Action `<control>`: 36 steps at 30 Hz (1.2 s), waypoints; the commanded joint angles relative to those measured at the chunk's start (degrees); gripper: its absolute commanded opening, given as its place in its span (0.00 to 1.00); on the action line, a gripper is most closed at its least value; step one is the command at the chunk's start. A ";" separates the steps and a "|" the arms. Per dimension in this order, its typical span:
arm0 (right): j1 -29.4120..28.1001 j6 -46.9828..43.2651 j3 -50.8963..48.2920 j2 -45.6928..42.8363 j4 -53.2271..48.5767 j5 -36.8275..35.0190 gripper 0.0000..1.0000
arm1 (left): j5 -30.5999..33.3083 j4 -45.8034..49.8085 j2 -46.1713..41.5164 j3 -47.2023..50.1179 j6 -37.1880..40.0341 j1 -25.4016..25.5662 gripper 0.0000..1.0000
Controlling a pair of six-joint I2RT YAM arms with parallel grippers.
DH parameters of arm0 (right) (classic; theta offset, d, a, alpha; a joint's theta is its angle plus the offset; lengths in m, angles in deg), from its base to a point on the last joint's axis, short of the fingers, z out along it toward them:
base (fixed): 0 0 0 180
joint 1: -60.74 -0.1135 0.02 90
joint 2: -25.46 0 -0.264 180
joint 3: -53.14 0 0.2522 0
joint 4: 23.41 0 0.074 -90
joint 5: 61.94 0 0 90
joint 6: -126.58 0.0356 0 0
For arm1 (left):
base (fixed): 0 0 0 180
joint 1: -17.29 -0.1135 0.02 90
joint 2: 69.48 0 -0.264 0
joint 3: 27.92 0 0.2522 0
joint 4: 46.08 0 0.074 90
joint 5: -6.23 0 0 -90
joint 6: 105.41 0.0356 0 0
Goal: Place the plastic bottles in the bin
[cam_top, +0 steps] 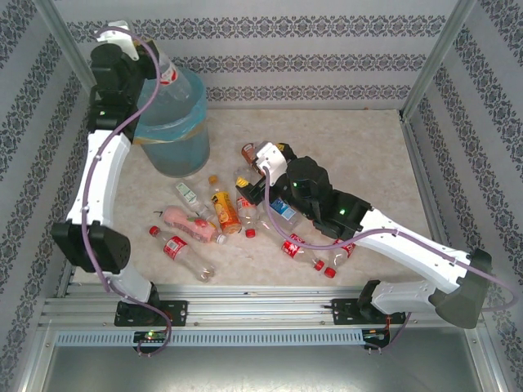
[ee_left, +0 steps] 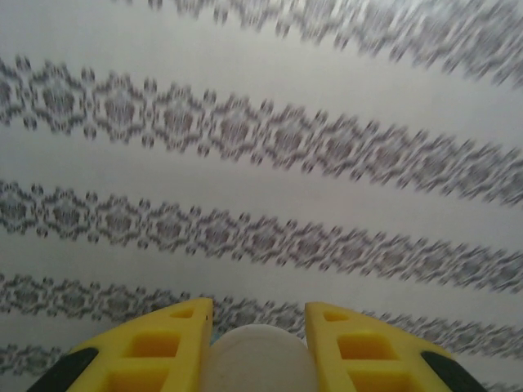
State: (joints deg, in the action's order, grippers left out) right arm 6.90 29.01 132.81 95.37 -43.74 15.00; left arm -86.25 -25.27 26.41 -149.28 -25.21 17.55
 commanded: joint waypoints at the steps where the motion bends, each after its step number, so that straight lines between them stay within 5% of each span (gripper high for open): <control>1: -0.73 2.13 -1.25 -0.99 0.69 -0.09 0.98 | 1.91 0.21 1.53 -0.46 3.85 -0.32 0.00; 8: -0.88 3.71 -1.37 0.60 1.04 0.10 0.98 | -3.43 -5.94 7.21 5.10 6.58 -0.25 0.00; 22: -3.71 6.12 0.62 7.84 -1.51 2.16 0.98 | -5.03 -1.35 18.92 4.03 8.90 -0.16 0.01; 27: -4.51 5.81 1.50 9.14 -2.16 1.73 0.98 | -8.15 2.01 20.29 0.43 7.84 -0.19 0.14; 29: -4.86 5.60 1.83 9.36 -2.33 1.22 0.98 | -9.76 3.44 20.38 -0.98 7.35 -0.19 0.35; 32: -5.38 5.42 1.99 9.41 -2.26 0.54 0.98 | -11.10 4.11 19.80 -2.01 6.07 -0.16 0.49; 36: -5.96 5.08 2.13 9.31 -2.47 -0.10 0.98 | -14.21 6.99 19.28 -5.01 4.00 -0.16 0.54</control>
State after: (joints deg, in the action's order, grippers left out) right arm 1.70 33.86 133.07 104.51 -45.75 16.48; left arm -96.79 -21.79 46.04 -150.96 -19.11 17.57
